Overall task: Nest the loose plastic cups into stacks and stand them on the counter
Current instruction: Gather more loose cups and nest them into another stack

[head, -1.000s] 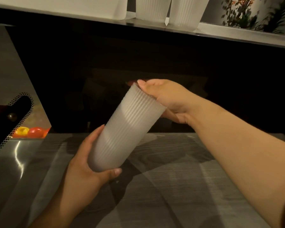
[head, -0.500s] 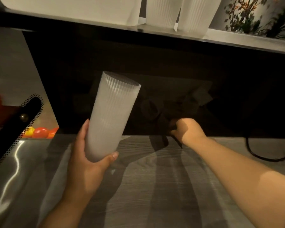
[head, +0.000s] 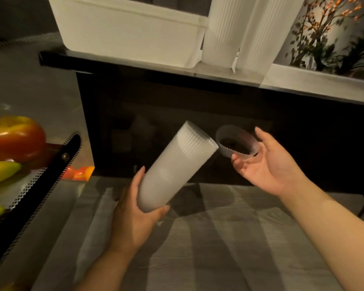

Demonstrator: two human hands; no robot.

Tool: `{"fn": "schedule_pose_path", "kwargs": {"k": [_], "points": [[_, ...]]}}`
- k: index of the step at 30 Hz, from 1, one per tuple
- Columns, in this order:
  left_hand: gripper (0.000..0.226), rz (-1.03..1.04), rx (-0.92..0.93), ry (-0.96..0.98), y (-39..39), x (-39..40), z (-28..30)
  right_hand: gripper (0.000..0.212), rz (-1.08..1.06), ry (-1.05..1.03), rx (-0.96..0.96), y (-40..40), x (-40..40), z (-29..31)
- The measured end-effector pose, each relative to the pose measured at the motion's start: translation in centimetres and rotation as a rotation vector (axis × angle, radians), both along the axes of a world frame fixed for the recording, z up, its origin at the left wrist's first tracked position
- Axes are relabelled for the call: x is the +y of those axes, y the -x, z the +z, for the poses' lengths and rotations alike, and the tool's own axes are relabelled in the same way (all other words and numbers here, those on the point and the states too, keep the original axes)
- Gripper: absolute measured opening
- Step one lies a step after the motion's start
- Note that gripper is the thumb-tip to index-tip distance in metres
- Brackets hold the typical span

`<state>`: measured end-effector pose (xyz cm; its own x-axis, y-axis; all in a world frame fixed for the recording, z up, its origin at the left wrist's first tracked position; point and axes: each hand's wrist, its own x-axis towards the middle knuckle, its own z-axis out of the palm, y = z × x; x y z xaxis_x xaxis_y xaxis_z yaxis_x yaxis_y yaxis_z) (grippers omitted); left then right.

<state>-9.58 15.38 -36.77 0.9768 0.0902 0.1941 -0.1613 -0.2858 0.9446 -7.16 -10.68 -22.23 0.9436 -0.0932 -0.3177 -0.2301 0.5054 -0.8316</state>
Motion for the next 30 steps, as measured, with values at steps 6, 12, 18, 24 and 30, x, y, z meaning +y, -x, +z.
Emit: {"fn": "schedule_pose_path", "kwargs": {"k": [6, 12, 18, 24, 30], "points": [[0.105, -0.009, -0.018, -0.07, -0.2, 0.0, -0.3, 0.049, 0.051, 0.102, -0.047, 1.1, 1.1, 3.3], [0.099, -0.056, -0.034, -0.057, -0.2, 0.2, -0.5, 0.02, 0.278, 0.583, 0.048, -0.3, 3.3, 5.0], [0.097, -0.089, -0.061, -0.031, -0.3, 0.3, -0.8, 0.018, 0.505, 1.097, 0.167, -2.0, 4.3, 5.7], [0.099, -0.023, -0.043, 0.023, -0.3, 0.0, -1.0, 0.04, 0.17, 0.748, 0.045, -4.3, 6.4, 2.9], [0.099, -0.007, -0.068, 0.005, 0.0, -0.2, -0.9, 0.064, 0.315, 1.833, 0.107, -9.8, 3.7, -6.2]]}}
